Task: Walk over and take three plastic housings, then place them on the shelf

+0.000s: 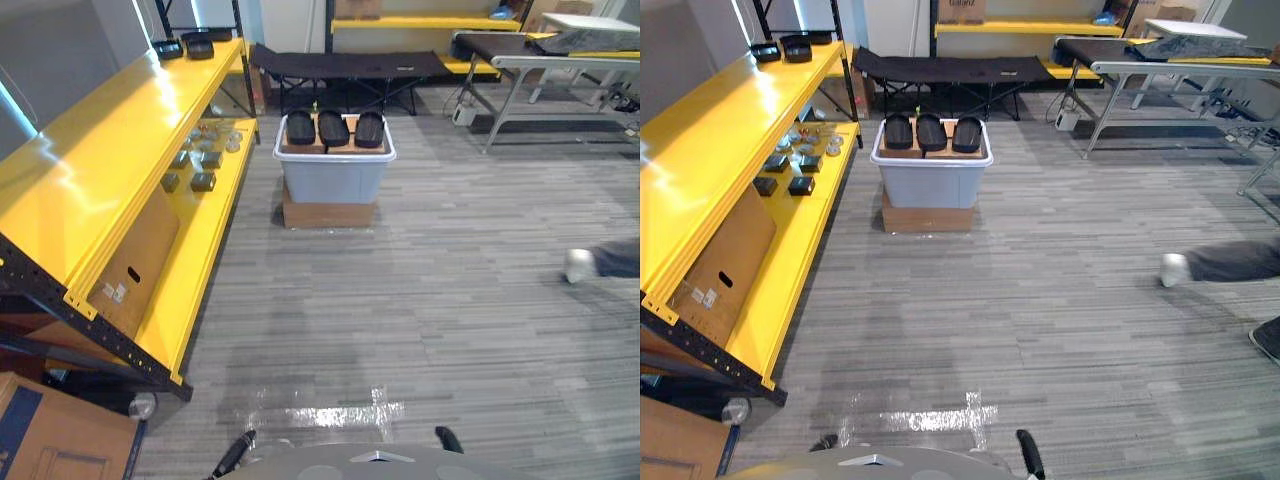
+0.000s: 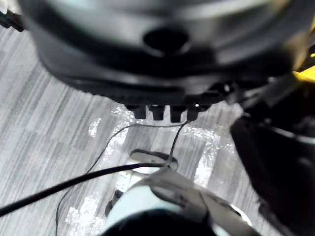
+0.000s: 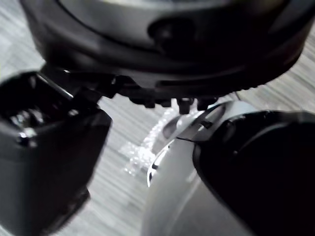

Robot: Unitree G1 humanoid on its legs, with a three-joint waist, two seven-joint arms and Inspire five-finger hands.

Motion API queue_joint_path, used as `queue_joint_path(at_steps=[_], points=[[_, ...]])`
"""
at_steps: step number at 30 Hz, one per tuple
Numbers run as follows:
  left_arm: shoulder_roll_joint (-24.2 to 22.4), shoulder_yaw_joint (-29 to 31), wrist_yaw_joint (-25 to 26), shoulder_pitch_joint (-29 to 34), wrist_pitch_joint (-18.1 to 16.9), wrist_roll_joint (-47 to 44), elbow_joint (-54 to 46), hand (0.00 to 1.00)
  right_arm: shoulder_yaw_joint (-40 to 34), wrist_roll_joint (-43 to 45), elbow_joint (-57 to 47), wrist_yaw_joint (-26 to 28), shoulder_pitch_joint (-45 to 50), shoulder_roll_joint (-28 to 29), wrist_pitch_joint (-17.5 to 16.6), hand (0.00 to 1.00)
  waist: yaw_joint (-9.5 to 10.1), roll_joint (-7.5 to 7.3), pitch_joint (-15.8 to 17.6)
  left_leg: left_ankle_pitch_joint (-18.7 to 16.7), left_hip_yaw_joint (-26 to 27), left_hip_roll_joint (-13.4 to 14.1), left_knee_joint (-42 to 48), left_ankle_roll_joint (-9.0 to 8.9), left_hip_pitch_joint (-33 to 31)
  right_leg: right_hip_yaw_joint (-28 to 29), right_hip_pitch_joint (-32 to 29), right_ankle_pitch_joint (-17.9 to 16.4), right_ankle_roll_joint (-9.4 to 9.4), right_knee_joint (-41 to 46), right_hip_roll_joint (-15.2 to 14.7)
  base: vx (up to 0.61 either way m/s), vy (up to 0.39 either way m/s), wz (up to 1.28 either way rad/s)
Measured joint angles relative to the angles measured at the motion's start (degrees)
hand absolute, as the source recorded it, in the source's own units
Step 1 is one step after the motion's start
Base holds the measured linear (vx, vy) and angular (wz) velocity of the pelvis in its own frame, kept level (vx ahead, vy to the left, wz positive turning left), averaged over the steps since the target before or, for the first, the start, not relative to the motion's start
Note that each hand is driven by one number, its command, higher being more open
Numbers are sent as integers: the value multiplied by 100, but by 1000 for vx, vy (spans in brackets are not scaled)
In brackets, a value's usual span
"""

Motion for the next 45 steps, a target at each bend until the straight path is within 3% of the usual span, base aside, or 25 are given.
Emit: queue_joint_path(at_steps=[6,13,16,19,23,25,30,35,41,43,45], points=[[6,149,-46,-226,-178,-49,-1,100,-257,-127,167,-27,-72,35,-174,100,13,-9,56,329,2,-96,-721,-29,491,-48,255,63,29,-244,9,51,23,2],[102,-114,-212,-417,-308,-336,0,100,-222,-355,179,7,-249,219,-886,100,-5,-155,196,389,19,-114,-869,-23,582,-32,280,69,55,-300,17,-1,4,-3],[110,-287,-94,-414,-713,-674,-37,100,213,-863,-74,109,-351,244,-1458,100,-3,-168,234,396,2,-137,-873,-17,574,-54,278,61,69,-298,-4,-24,0,4],[10,-557,52,-405,-1044,-942,-588,100,958,-1011,-991,139,-390,262,-1992,100,-2,-149,248,442,-39,-155,-884,20,464,-125,191,77,89,-299,-28,-50,2,10],[-169,-751,41,-418,-1218,-995,-1289,100,1261,-1000,-1641,75,-579,406,-2464,100,-9,-163,252,473,-55,-156,-885,22,386,-145,110,95,102,-300,-30,-17,-5,3],[-341,-876,-8,-478,-1299,-1222,-1571,100,1315,-1002,-1710,59,-766,443,-2926,100,-15,-172,248,472,-46,-156,-876,20,392,-146,119,95,102,-307,-30,0,0,0],[-324,-957,14,-459,-1301,-1349,-1686,100,1306,-983,-1708,77,-790,409,-3078,100,-113,-176,248,437,-21,-155,-871,-37,405,-146,127,96,104,-310,-33,0,0,0],[-340,-912,85,-234,-1267,-1333,-1686,100,1123,-485,-1532,120,-665,414,-2721,100,-144,-176,248,339,126,-147,-869,-191,592,14,250,96,109,-293,-34,-10,-2,-13],[-324,-706,13,-30,-1316,-940,-1640,100,900,-569,-1455,74,-481,419,-2757,100,-151,-174,251,323,239,-162,-871,-170,663,135,184,68,147,-117,-70,-54,8,-13],[-278,-722,-102,-16,-1414,-701,-1623,100,852,-579,-1462,24,-397,412,-2831,100,-156,-195,341,129,265,-211,-759,100,635,138,-292,-411,246,1020,-285,-77,27,0],[-264,-736,-76,-22,-1490,-680,-1572,100,864,-571,-1479,-83,-400,401,-2839,100,-163,-167,467,58,335,-198,-655,214,637,120,-960,-470,297,2394,-491,-74,62,-6]])
